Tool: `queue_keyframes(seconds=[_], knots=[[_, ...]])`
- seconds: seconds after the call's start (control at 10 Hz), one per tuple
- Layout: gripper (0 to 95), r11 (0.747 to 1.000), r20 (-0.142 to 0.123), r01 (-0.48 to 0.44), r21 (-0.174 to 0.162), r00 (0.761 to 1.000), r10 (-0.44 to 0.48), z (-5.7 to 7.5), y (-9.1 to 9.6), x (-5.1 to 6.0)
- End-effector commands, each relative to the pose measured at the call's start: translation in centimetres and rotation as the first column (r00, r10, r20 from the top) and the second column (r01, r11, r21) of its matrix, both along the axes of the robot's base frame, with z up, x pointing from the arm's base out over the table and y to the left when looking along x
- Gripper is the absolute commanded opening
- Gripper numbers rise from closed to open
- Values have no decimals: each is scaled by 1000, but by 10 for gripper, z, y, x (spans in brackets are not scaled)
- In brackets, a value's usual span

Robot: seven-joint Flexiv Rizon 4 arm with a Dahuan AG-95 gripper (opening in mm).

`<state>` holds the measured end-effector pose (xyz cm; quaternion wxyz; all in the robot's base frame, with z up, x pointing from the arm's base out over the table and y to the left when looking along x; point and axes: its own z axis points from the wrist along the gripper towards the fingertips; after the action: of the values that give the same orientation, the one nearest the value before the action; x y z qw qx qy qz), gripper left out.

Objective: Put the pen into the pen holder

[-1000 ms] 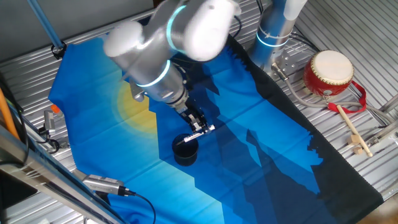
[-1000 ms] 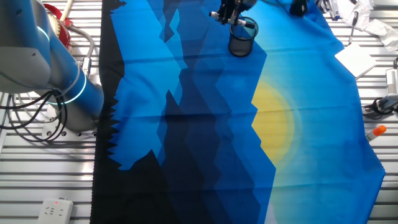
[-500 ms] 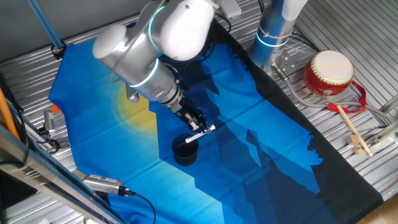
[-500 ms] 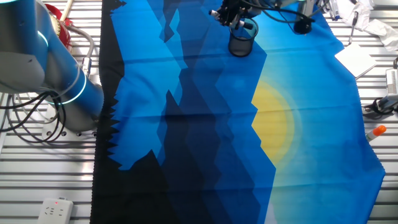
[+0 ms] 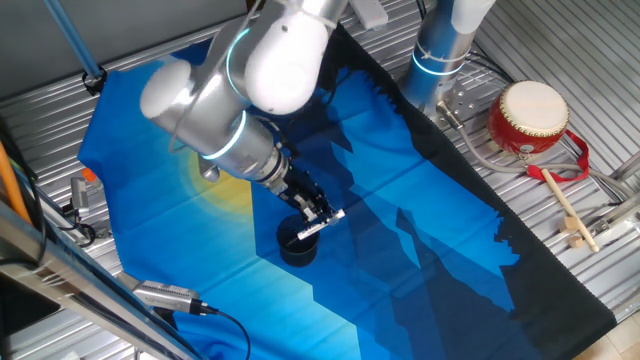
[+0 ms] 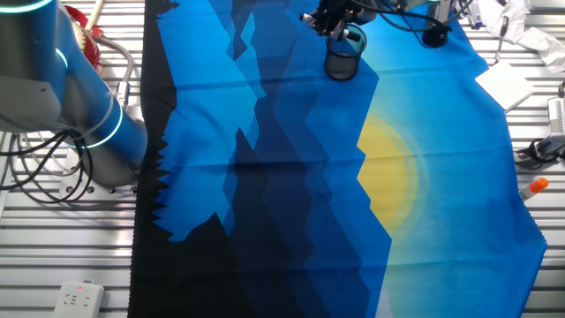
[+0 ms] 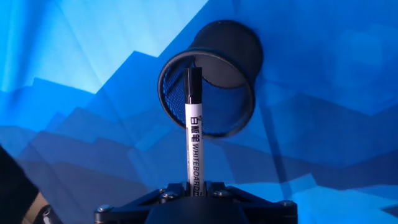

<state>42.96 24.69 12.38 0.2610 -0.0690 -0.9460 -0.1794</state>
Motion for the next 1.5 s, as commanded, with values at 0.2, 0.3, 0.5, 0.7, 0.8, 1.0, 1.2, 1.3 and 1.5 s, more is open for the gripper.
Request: queue_keyframes(seconds=[0.2, 0.3, 0.5, 0.7, 0.8, 1.0, 1.2, 1.3, 1.5], knots=[[190, 992, 75, -95, -86, 992, 102, -6, -1, -2], [380, 981, 76, -133, -142, 987, 145, -6, -1, -3], [950, 982, 84, -144, -121, 984, 154, -6, -1, -3], [950, 981, 84, -157, -116, 982, 167, -6, -1, -3], [950, 980, 85, -161, -116, 981, 172, -6, -1, -3], [950, 974, 108, -191, -119, 973, 204, -2, -3, -2], [760, 954, 119, -219, -202, 962, 246, 18, -4, 4], [570, 939, 112, -235, -253, 957, 269, 28, -4, 15], [380, 916, 131, -258, -306, 942, 309, 37, -12, 41]])
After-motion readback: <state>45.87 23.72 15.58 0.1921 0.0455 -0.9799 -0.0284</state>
